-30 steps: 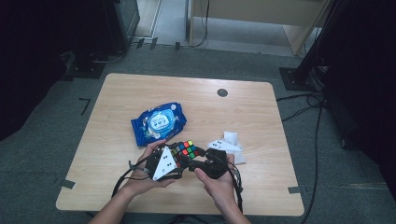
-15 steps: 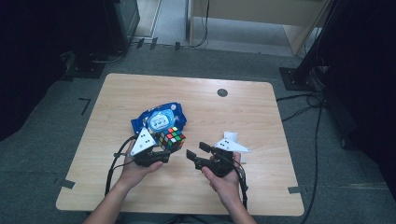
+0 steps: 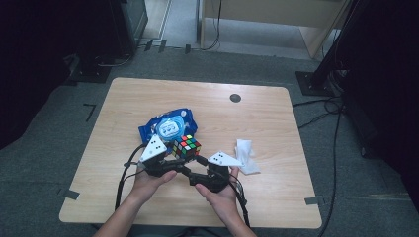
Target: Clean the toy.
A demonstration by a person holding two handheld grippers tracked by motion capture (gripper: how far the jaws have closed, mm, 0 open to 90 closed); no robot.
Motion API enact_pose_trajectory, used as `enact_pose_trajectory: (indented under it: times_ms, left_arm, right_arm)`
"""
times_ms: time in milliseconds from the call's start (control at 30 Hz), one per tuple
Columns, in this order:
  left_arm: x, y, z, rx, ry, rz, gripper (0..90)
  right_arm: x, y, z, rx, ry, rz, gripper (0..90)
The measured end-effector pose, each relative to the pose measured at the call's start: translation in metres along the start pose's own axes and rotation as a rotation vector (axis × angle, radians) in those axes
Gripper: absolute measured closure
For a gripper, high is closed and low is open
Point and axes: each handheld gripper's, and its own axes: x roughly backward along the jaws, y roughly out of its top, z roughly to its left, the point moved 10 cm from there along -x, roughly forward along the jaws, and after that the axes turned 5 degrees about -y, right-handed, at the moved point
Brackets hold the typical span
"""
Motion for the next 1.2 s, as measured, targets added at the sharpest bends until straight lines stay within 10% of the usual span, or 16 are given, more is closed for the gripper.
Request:
enact_pose_trajectory:
  times_ms: [567, 1200]
  left_arm:
    - [-0.001, 0.002, -0.007, 0.034, -0.029, -0.027, 34.0]
    - [0.004, 0.009, -0.009, 0.045, -0.083, -0.064, 30.1]
  right_arm:
    - [0.002, 0.005, -0.003, 0.034, -0.048, -0.083, 34.4]
    - [0.000, 0.002, -0.010, 0.074, -0.098, -0.047, 34.5]
